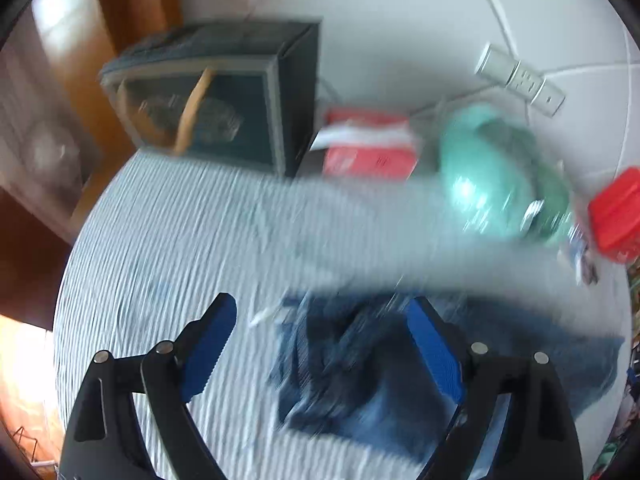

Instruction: Fold clothes

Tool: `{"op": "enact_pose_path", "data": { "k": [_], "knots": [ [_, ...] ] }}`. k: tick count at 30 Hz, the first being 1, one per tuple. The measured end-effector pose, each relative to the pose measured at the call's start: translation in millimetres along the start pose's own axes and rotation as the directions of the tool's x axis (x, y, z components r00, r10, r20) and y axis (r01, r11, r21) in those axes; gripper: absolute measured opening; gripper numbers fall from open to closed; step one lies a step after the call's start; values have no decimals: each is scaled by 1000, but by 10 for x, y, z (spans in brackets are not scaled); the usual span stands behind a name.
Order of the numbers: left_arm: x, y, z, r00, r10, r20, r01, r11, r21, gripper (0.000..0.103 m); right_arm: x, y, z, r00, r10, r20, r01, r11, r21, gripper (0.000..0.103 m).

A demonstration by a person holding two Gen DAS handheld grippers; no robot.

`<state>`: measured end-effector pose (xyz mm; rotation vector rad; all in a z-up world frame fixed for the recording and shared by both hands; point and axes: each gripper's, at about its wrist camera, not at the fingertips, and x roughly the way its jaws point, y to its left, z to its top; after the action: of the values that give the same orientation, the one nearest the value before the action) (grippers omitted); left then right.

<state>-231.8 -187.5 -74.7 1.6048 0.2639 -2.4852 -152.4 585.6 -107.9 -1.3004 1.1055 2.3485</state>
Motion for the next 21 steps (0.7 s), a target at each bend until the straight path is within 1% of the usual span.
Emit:
{"op": "enact_pose_path", "data": {
  "k": [1,2,3,5,7,8,11,13,14,15,16,17,19,20,21],
  "knots": [
    [61,42,-148,1000,12,-14,-12,1000,-13,88,-42,-94,-59,1000,-7,-1,7,1000,18,67],
    [121,81,-292,999,20,-25,-21,999,-26,88,-79,-183,-115,1000,-13,-2,13,999,37,71],
    [169,114,-422,999,22,-28,-23,999,-38,88,-109,-282,-179,1000,-18,-2,18,998,60,78],
    [249,174,-666,999,23,-33,-25,998,-61,88,-124,-428,-277,1000,-15,-15,16,996,89,86],
    [316,180,-864,999,-12,-33,9,995,-95,88,-87,-513,-368,999,-9,-41,13,995,99,86],
    [345,158,-913,999,-25,-35,21,994,-104,88,-58,-528,-406,999,-8,-50,13,995,98,86],
    [509,5,-979,998,-34,-55,28,994,-105,88,97,-529,-484,998,-6,-67,13,994,107,87],
    [632,-134,-950,998,-4,-58,-1,996,-87,88,256,-504,-512,996,-15,-83,25,993,113,87],
    [705,-199,-928,998,9,-60,-14,997,-77,88,317,-467,-518,997,-18,-78,26,994,104,87],
    [776,-254,-904,998,16,-63,-20,997,-70,88,377,-413,-517,998,-20,-66,26,996,89,90],
    [835,-282,-883,998,15,-66,-20,997,-72,88,436,-359,-517,998,-22,-55,26,997,75,95],
    [880,-282,-864,998,5,-69,-11,996,-83,88,484,-289,-513,999,-27,-39,29,998,52,97],
    [971,-284,-826,997,-15,-75,7,994,-106,97,613,-111,-501,997,-68,-21,68,998,-17,95],
    [984,-289,-814,997,-21,-73,13,994,-113,97,677,-13,-496,994,-110,-7,109,992,-64,88],
    [962,-301,-809,998,-25,-65,18,993,-115,91,735,90,-492,986,-165,14,165,979,-118,73]
  ]
}}
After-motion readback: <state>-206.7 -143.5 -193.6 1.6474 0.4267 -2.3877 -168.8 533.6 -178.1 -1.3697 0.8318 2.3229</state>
